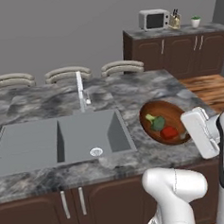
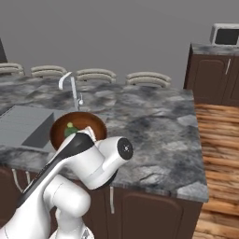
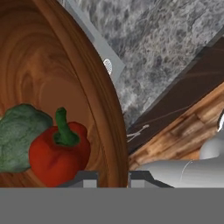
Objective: Dump the broccoli and bell pepper from the bowl so the bowl can be washed. Place the bowl in the sink after clearing the leftovers.
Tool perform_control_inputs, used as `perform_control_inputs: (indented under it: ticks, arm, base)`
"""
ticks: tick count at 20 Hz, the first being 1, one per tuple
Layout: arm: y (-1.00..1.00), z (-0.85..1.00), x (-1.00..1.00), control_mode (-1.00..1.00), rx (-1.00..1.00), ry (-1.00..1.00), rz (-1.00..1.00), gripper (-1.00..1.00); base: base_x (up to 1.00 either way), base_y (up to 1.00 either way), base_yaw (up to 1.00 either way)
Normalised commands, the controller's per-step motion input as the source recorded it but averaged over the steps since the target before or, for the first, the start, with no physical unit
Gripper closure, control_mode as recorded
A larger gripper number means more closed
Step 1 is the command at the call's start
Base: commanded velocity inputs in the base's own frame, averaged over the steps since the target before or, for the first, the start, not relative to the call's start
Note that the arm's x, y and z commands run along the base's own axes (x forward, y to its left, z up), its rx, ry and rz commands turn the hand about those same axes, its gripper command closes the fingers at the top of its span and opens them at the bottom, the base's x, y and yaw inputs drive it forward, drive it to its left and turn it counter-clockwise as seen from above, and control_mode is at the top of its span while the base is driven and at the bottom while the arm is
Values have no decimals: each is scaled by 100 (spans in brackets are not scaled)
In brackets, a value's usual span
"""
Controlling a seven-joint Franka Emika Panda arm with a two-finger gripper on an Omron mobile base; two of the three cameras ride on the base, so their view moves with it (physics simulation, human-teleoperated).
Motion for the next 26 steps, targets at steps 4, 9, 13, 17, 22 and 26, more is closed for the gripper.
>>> perform_control_inputs:
  ticks: [4,9,13,17,22,26]
  arm:
    - [0,0,0,100,0,0,0,100]
    - [0,0,0,100,0,0,0,100]
    - [0,0,0,100,0,0,0,100]
    - [0,0,0,100,0,0,0,100]
    - [0,0,0,100,0,0,0,100]
    - [0,0,0,100,0,0,0,100]
  base:
    - [39,23,0]
    - [43,33,0]
    - [4,26,0]
    - [0,22,0]
    - [0,53,1]
    - [0,46,0]
